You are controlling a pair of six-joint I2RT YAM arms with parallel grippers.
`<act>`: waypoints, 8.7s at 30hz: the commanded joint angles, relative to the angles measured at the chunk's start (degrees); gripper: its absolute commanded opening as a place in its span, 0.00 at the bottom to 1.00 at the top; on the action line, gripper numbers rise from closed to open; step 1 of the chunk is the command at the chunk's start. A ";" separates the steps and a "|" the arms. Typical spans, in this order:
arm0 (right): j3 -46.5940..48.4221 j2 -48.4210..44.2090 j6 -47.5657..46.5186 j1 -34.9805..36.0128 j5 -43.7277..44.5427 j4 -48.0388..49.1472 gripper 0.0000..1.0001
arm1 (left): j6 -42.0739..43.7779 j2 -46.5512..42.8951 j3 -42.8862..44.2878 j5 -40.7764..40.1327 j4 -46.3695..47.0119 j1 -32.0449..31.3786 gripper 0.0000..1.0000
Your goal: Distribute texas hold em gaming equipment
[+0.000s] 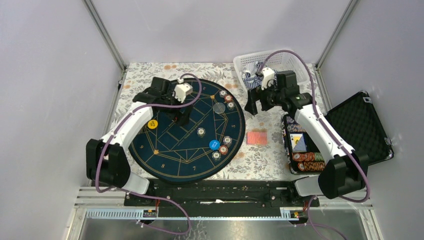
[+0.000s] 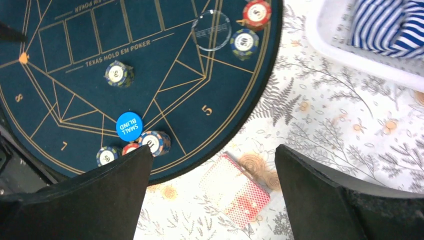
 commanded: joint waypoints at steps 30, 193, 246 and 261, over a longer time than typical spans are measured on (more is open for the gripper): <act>-7.69 -5.23 1.63 -7.09 -6.76 3.36 1.00 | 0.25 18.05 -2.03 -13.20 12.60 -21.96 0.82; -14.80 8.62 -55.19 -1.68 -4.70 -7.43 1.00 | -7.82 -9.98 -4.20 6.58 13.01 9.42 0.99; 13.24 6.75 -42.46 16.66 -8.71 -20.32 0.52 | -63.31 1.26 -15.81 33.22 50.92 -7.91 0.90; 16.43 10.69 -37.45 22.02 -0.11 -18.05 0.52 | -78.07 5.28 -21.58 35.42 71.49 -12.35 0.79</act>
